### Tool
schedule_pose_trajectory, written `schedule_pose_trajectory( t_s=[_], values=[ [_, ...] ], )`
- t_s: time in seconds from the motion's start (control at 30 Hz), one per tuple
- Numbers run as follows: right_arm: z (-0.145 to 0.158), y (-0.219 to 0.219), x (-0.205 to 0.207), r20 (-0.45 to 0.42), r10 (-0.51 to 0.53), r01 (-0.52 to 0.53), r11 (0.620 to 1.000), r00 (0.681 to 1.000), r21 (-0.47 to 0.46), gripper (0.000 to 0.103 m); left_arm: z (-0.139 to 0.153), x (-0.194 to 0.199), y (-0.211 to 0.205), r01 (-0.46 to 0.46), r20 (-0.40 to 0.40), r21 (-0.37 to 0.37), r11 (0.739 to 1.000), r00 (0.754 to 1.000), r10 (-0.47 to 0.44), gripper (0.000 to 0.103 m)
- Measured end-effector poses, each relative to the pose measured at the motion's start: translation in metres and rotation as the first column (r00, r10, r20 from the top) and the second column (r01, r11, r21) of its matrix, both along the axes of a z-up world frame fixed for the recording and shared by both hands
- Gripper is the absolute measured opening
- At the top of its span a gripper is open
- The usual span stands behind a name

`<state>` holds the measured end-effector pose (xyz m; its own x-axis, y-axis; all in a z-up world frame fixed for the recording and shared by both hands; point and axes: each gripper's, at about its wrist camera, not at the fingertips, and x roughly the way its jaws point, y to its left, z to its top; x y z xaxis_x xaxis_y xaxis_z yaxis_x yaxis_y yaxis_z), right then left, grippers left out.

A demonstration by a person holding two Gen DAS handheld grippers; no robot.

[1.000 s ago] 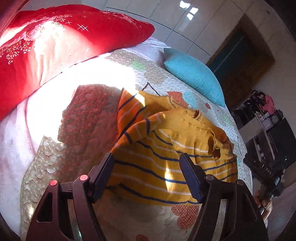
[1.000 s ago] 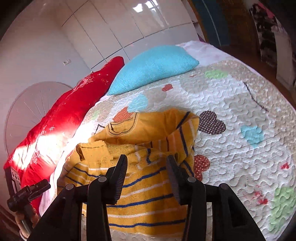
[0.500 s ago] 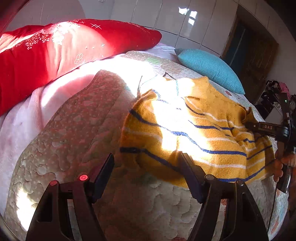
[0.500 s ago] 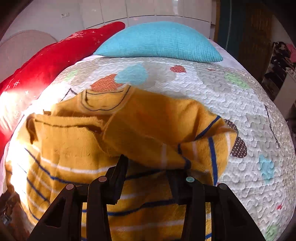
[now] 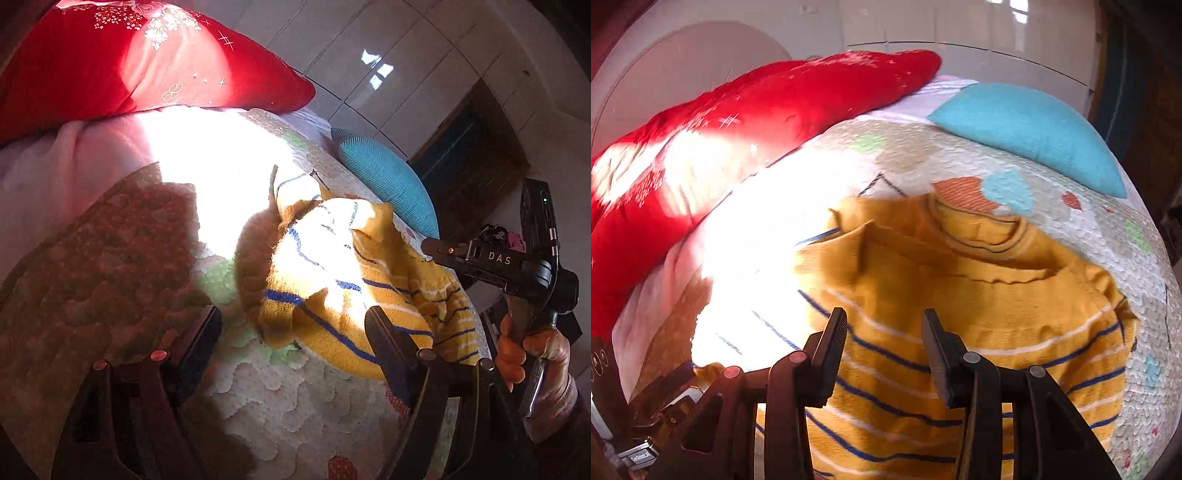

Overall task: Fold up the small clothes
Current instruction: 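Grasp the folded sweater edge with the right gripper and adjust it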

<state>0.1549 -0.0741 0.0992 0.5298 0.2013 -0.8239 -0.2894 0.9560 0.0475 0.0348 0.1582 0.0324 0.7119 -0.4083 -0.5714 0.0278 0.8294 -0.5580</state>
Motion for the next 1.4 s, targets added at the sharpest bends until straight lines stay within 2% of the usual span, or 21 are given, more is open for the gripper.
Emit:
schedule_pose_trajectory(
  t_s=[0.1, 0.23, 0.37, 0.5, 0.7, 0.77, 0.8, 0.9, 1.07, 1.17, 1.2, 1.4],
  values=[
    [-0.025, 0.051, 0.008, -0.016, 0.067, -0.068, 0.989, 0.998, -0.127, 0.041, 0.004, -0.010, 0.015, -0.012, 0.018, -0.019, 1.000, 1.000, 0.013, 0.080],
    [-0.044, 0.092, 0.046, 0.007, 0.054, -0.051, 0.969, 0.998, -0.243, 0.041, 0.005, -0.017, 0.038, -0.050, 0.020, -0.059, 0.997, 0.999, 0.051, 0.080],
    [-0.050, 0.112, 0.087, -0.017, 0.037, -0.040, 0.966, 0.999, -0.256, 0.041, 0.000, -0.017, 0.051, -0.091, -0.002, -0.088, 0.992, 0.996, 0.091, 0.082],
    [-0.062, 0.125, 0.108, -0.047, 0.021, -0.033, 0.963, 0.999, -0.266, 0.041, -0.004, -0.014, 0.055, -0.102, -0.020, -0.128, 0.987, 0.995, 0.100, 0.082],
    [-0.063, 0.141, 0.123, -0.040, 0.025, -0.037, 0.941, 0.999, -0.335, 0.042, -0.001, -0.013, 0.048, -0.098, -0.021, -0.098, 0.990, 0.995, 0.096, 0.082],
    [-0.056, 0.149, 0.126, -0.014, 0.063, -0.064, 0.924, 0.998, -0.377, 0.044, 0.001, -0.015, 0.046, -0.099, -0.018, -0.081, 0.992, 0.995, 0.097, 0.082],
    [-0.048, 0.152, 0.127, 0.017, 0.078, -0.065, 0.916, 0.997, -0.396, 0.048, 0.002, -0.014, 0.045, -0.099, -0.015, -0.077, 0.992, 0.995, 0.098, 0.082],
    [-0.018, 0.149, 0.125, 0.087, 0.082, -0.045, 0.931, 0.993, -0.362, 0.064, 0.006, -0.015, 0.041, -0.105, -0.001, -0.064, 0.992, 0.995, 0.105, 0.082],
    [0.001, 0.123, 0.104, 0.089, 0.060, -0.031, 0.955, 0.994, -0.294, 0.065, 0.006, -0.010, 0.034, -0.095, 0.001, -0.051, 0.994, 0.995, 0.095, 0.082],
    [-0.007, 0.104, 0.087, 0.073, 0.045, -0.024, 0.963, 0.996, -0.269, 0.063, 0.003, -0.008, 0.031, -0.082, -0.013, -0.056, 0.995, 0.997, 0.081, 0.082],
    [-0.012, 0.100, 0.083, 0.066, 0.039, -0.019, 0.962, 0.997, -0.274, 0.059, 0.003, -0.010, 0.031, -0.081, -0.014, -0.051, 0.995, 0.997, 0.080, 0.082],
    [-0.060, 0.093, 0.071, -0.035, 0.000, -0.011, 0.950, 0.999, -0.312, 0.058, -0.001, -0.008, 0.032, -0.086, -0.031, -0.044, 0.995, 0.996, 0.085, 0.082]
  ],
)
